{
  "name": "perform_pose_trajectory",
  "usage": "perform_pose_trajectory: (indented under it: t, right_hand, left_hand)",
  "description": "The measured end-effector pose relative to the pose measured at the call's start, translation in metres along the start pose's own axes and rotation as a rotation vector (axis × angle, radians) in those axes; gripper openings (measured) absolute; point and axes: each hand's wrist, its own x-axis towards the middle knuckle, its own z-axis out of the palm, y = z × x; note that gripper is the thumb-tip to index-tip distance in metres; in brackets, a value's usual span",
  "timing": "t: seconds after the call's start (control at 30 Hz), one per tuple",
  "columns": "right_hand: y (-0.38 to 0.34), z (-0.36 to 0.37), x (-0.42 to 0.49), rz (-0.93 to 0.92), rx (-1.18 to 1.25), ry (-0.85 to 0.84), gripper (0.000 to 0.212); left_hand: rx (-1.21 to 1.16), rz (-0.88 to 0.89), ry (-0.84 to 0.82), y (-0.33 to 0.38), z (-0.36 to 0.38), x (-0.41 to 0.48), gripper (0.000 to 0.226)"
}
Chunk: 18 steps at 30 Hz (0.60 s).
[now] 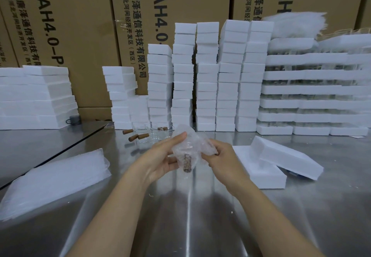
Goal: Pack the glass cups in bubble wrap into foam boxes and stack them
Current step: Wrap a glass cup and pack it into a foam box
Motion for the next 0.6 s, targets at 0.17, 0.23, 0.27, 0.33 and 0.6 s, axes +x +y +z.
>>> perform_pose_trajectory:
  t: [0.17, 0.23, 0.27, 0.33, 0.6]
  right_hand:
    - [-0.001, 0.003, -0.004, 0.03, -0.059, -0.134, 0.032]
    - [-0.001, 0.003, -0.002, 0.178, 0.039, -0.158, 0.028]
    - [-0.001, 0.003, 0.0, 0.247, 0.123, -0.161, 0.026]
    - [-0.001, 0.003, 0.004, 0.333, 0.306, -0.083, 0.025]
    - [0.002, -0.002, 0.003, 0.265, 0.267, 0.195, 0.02]
  left_hand:
    - [0.195, 0.015, -0.067, -0.006, -0.001, -0.004, 0.062]
    - [0.219, 0.029, -0.064, -0.008, -0.003, -0.004, 0.065]
    - [0.219, 0.042, -0.056, -0.008, -0.004, -0.003, 0.066]
    - [0.196, 0.06, -0.038, -0.008, -0.005, -0.001, 0.068]
    - [0.174, 0.121, -0.113, -0.009, -0.003, -0.001, 0.059]
